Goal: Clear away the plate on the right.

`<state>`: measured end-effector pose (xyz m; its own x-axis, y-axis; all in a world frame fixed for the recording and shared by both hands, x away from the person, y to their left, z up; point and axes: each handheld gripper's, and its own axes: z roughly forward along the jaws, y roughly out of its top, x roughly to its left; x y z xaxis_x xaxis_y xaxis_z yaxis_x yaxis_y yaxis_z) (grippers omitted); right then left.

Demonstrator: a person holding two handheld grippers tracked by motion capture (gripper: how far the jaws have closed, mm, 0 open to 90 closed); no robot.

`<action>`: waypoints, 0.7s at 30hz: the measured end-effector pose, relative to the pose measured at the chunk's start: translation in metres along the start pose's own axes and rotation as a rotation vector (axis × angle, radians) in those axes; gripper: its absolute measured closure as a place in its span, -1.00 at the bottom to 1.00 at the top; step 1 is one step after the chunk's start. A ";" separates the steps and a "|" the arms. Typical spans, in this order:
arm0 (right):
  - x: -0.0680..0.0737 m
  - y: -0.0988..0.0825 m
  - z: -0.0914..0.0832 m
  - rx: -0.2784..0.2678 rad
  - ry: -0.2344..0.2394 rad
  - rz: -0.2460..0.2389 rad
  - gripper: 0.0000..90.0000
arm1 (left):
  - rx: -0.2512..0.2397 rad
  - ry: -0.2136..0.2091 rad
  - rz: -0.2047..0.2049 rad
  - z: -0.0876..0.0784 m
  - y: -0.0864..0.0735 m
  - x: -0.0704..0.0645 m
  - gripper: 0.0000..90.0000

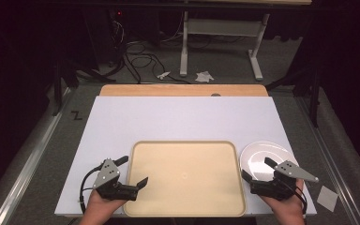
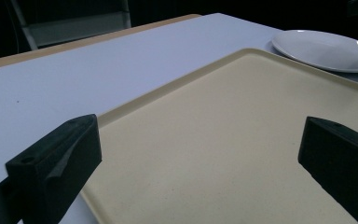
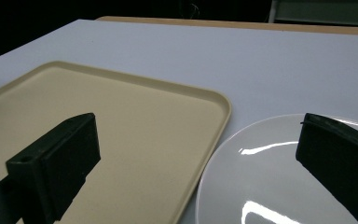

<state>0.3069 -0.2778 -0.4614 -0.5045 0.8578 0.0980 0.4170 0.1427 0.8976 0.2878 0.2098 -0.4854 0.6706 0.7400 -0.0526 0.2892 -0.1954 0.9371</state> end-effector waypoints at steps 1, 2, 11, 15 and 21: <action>0.000 0.000 0.000 0.000 0.001 -0.002 -1.00 | 0.000 0.001 -0.001 0.000 0.000 0.000 -0.99; 0.000 0.000 0.000 0.000 0.000 -0.001 -1.00 | -0.001 0.002 -0.001 0.000 0.000 0.000 -0.99; -0.001 0.000 0.000 -0.001 -0.006 0.004 -1.00 | -0.006 0.007 -0.005 -0.001 0.000 0.001 -0.99; -0.002 0.000 -0.001 -0.002 -0.009 0.005 -1.00 | -0.009 0.008 -0.006 -0.002 0.000 0.002 -0.99; -0.006 0.000 -0.004 -0.008 -0.020 0.014 -1.00 | -0.013 0.001 -0.009 -0.002 0.002 0.002 -0.99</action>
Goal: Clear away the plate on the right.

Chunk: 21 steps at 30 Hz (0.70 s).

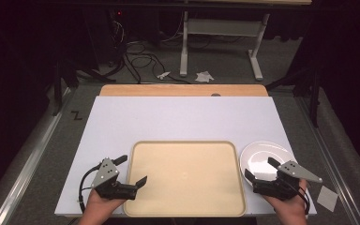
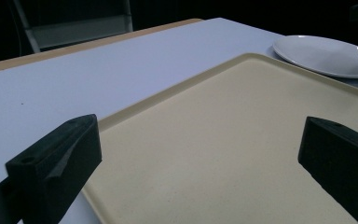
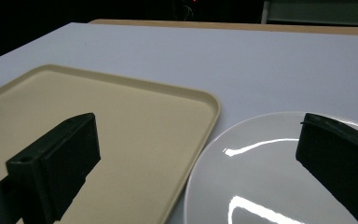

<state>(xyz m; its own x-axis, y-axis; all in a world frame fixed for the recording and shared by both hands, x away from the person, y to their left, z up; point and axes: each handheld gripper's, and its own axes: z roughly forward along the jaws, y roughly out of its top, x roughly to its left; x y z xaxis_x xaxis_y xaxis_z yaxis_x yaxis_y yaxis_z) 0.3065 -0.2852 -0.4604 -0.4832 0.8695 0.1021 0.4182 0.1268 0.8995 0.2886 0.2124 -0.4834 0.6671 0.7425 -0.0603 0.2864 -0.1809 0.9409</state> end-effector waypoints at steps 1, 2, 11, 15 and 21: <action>0.000 0.000 -0.001 0.000 -0.002 0.004 -1.00 | -0.002 -0.001 -0.001 0.000 0.000 0.000 -0.99; -0.002 0.000 -0.001 -0.003 -0.007 -0.001 -1.00 | -0.003 -0.002 -0.003 0.000 0.001 0.000 -0.99; -0.015 -0.004 -0.013 -0.005 -0.049 0.043 -1.00 | -0.018 -0.005 -0.016 0.003 0.004 0.002 -0.98; -0.023 -0.007 -0.018 0.001 -0.067 0.070 -1.00 | -0.017 0.000 -0.020 0.006 0.006 0.005 -0.98; -0.034 -0.013 -0.027 0.012 -0.096 0.106 -1.00 | -0.017 0.010 -0.016 0.010 0.007 0.009 -0.98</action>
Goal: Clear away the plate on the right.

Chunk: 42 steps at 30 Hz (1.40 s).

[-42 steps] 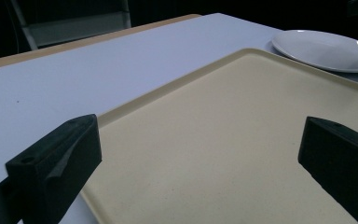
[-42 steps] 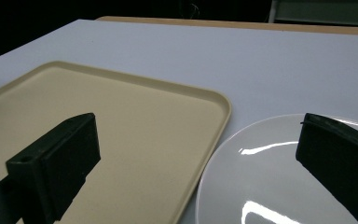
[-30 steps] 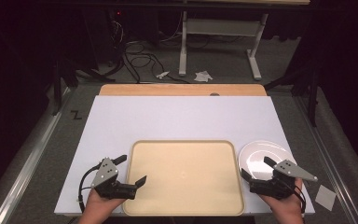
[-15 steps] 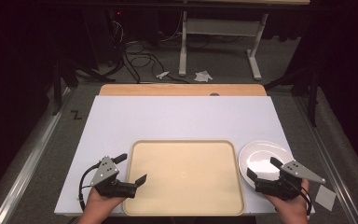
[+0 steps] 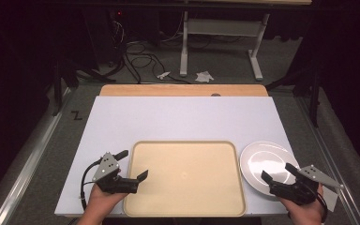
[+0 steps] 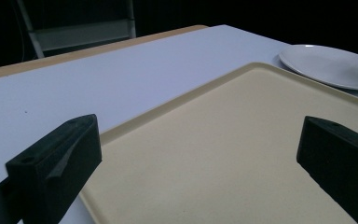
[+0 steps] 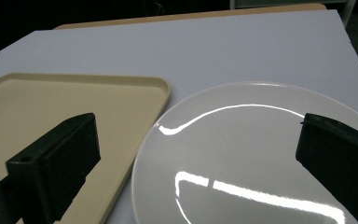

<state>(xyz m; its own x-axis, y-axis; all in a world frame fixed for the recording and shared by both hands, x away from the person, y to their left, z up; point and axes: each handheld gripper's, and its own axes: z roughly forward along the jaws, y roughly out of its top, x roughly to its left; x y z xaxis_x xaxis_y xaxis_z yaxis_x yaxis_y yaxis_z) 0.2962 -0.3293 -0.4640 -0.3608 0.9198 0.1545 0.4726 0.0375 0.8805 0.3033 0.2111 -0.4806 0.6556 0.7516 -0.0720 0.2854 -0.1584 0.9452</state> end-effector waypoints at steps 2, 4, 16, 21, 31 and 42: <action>-0.001 -0.001 -0.001 0.001 -0.003 0.004 -1.00 | -0.001 0.003 -0.002 0.001 0.000 0.001 -0.98; -0.005 -0.003 -0.004 0.003 -0.012 0.020 -1.00 | -0.006 0.007 0.002 0.002 0.001 0.001 -0.98; -0.028 -0.013 -0.022 0.015 -0.058 0.160 -0.97 | -0.029 0.002 0.003 0.009 0.006 0.002 -0.98; -0.036 -0.018 -0.028 0.022 -0.070 0.208 -0.92 | -0.032 -0.009 0.003 0.012 0.007 0.002 -0.98; -0.054 -0.031 -0.037 0.065 -0.074 0.410 -0.65 | -0.028 -0.031 0.018 0.017 0.008 -0.001 -0.98; -0.070 -0.044 -0.034 0.133 -0.042 0.611 -0.34 | -0.029 -0.040 0.016 0.017 0.008 -0.002 -0.98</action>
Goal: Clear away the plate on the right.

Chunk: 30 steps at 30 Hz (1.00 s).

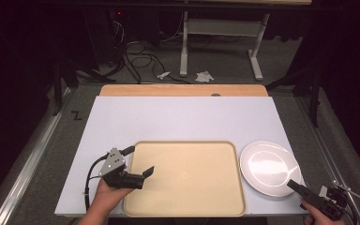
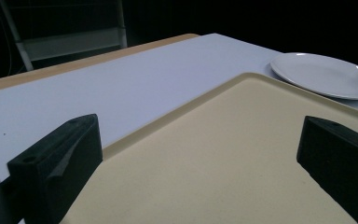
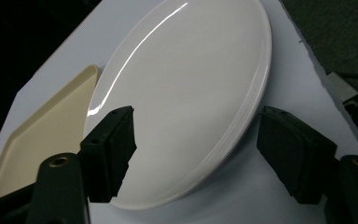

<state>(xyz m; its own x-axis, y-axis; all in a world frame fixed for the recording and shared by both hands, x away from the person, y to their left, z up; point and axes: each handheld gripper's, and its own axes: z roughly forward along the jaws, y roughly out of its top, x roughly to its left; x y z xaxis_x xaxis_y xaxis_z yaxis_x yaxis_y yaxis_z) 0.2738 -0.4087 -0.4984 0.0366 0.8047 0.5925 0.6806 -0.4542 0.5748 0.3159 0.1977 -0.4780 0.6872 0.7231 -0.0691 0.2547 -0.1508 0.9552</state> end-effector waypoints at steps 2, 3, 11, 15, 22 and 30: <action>-0.002 0.000 0.000 0.002 0.009 0.005 -0.32 | 0.000 0.000 0.000 0.000 0.000 0.000 -0.98; -0.003 0.000 0.001 0.008 0.015 0.019 -0.30 | 0.000 -0.002 0.001 0.000 0.000 0.000 -0.98; -0.015 0.001 0.004 0.033 0.069 0.155 -0.11 | 0.000 -0.010 0.004 0.000 0.000 -0.001 -0.98; -0.016 0.002 0.006 0.037 0.084 0.173 -0.09 | 0.005 -0.013 0.008 0.000 0.000 -0.001 -0.97; -0.014 0.004 0.010 0.050 0.068 0.176 0.04 | 0.006 -0.022 0.016 -0.001 0.000 -0.002 -0.97; -0.012 0.003 0.010 0.057 0.050 0.138 0.10 | -0.004 -0.029 0.013 -0.002 0.000 -0.003 -0.96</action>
<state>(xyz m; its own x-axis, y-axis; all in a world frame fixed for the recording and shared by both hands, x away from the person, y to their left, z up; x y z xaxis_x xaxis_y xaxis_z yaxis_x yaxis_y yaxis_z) 0.2827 -0.4161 -0.5095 0.0968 0.7155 0.6919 0.7120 -0.5356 0.4542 0.3124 0.1968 -0.4772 0.7097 0.7015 -0.0646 0.2427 -0.1574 0.9572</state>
